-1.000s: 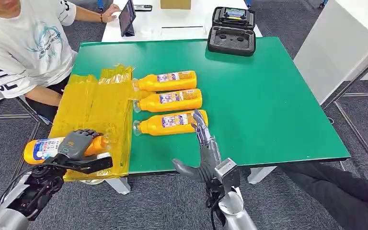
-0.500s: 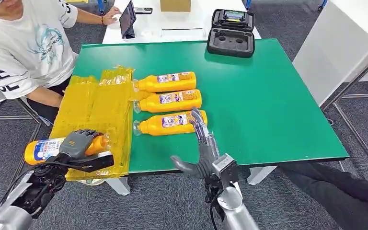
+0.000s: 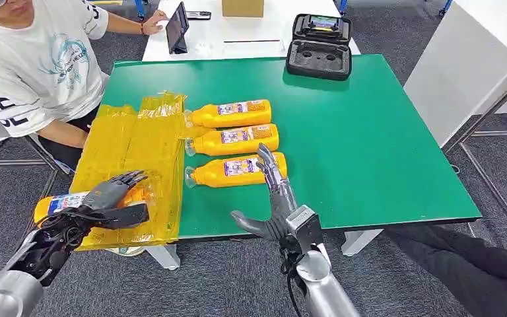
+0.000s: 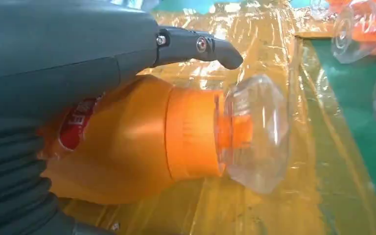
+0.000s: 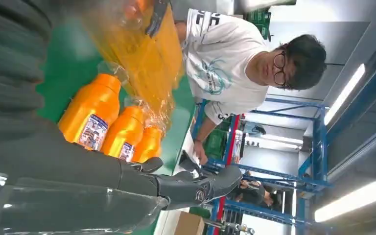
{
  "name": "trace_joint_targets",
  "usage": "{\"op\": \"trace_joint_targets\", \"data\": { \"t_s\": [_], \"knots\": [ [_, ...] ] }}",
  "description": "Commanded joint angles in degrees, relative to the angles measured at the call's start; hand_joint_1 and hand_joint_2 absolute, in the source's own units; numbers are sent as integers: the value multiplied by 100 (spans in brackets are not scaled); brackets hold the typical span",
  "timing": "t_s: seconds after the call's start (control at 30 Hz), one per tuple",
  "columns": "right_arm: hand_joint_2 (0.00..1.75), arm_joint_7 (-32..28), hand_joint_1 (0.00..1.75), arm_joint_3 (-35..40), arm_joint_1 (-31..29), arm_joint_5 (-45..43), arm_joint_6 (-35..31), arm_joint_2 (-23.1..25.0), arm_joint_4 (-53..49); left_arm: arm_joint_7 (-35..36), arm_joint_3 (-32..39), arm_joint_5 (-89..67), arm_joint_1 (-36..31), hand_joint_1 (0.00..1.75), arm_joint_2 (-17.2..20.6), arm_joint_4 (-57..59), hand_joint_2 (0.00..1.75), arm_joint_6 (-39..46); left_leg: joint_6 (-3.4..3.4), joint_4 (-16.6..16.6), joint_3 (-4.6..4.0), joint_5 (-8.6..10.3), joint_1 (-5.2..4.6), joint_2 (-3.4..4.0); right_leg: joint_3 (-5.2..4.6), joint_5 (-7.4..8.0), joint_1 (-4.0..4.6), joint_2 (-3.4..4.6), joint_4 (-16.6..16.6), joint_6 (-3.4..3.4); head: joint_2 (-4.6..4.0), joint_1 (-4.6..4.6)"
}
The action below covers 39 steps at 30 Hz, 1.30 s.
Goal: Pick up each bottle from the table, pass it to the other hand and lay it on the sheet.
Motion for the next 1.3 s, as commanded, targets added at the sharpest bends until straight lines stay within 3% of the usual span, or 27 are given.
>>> {"op": "trace_joint_targets", "data": {
  "t_s": [0.03, 0.33, 0.47, 0.57, 0.63, 0.67, 0.73, 1.03, 1.07, 1.1, 1.13, 1.17, 1.2, 1.3],
  "knots": [
    [175, 6, 0, 196, -195, -56, -30, -90, 475, -347, -158, 332, -195, 0, -46, 910, 0, -836, -3, -19, 18, 2, -4, 17, 11, 5, -2, 8, -15, 1, 0, -2],
    [175, 37, 0, 278, -61, -64, -85, -135, 314, -792, -233, 1159, -184, 0, 23, 871, 0, -1459, 0, -12, 23, -1, -4, 6, 19, -1, -4, 2, -8, 1, 0, -4],
    [175, 128, 0, 270, -42, -56, -142, -124, 346, -1385, 101, 1929, -195, 0, -137, 689, 0, -1561, 0, -13, 20, 1, -5, 4, 17, 0, -5, -1, -10, 2, 0, -2],
    [175, 128, 0, 265, 39, -72, -165, -104, 261, -1599, 478, 2596, -121, 0, -441, 387, 0, -389, 1, -8, 14, 1, -4, -5, 13, -3, -4, -9, -6, 5, 0, -2],
    [175, 143, 0, 287, 30, -87, -188, -88, 285, -1583, 580, 2781, -121, 0, -616, 346, 0, -50, 1, -17, 12, 4, -4, -14, 13, -3, -3, -23, -16, 5, 0, -2],
    [175, 161, 0, 324, -5, -133, -213, -65, 362, -1812, 898, 3039, -11, 0, -844, 193, 0, 1051, 1, -5, 0, 3, -1, -17, -1, -5, -1, -24, -7, 5, 0, -2],
    [175, 148, 0, 411, -48, -215, -229, -31, 477, -1812, 668, 3624, 303, 0, -923, -571, 0, 2247, 4, -5, -13, 4, -2, -22, -12, -6, -2, -30, -8, 6, 0, 2],
    [175, 145, 0, 425, -48, -221, -235, -17, 500, -1812, 616, 3641, 364, 0, -935, -597, 0, 2325, 1, 1, -50, -2, 2, 10, -54, 6, 2, -2, -5, -2, 0, 0],
    [175, 138, 0, 455, -58, -282, -226, -26, 519, -1812, 260, 3557, 429, 0, -783, -902, 0, 3266, -1, 0, -46, -6, 2, 15, -53, 4, 2, 1, -6, -2, 0, 0],
    [175, 136, 0, 519, -102, -299, -219, -32, 575, -1812, 497, 3211, 532, 0, -811, -1176, 0, 3697, -1, 0, -55, -4, 1, 14, -63, 5, 1, 2, -5, -2, 0, -4],
    [175, 131, 0, 542, -125, -320, -218, -26, 609, -1812, 1210, 2522, 652, 0, -1022, -1393, 0, 3697, -1, -3, -48, -8, 1, 15, -57, 2, 2, 0, -8, -2, 0, -2],
    [175, 120, 0, 593, -176, -366, -217, -18, 685, -1812, 2023, 1263, 859, 0, -1403, -1985, 0, 3697, -1, -1, -50, -8, 2, 14, -58, 1, 2, 0, -6, -2, 0, 0],
    [175, 120, 0, 649, -233, -378, -216, -6, 759, -1812, 2644, 977, 963, 0, -1723, -2623, 0, 3697, 1, 3, -68, -3, 5, 14, -75, 7, 5, 3, -5, -1, 0, -2],
    [175, 72, 0, 818, -326, -332, -285, -29, 853, -1812, 3074, 388, 1024, 0, -2075, -3861, 0, 3697, 2, 13, -88, -1, 9, 2, -88, 6, 8, -10, 1, 1, 0, -4]
  ]
}}
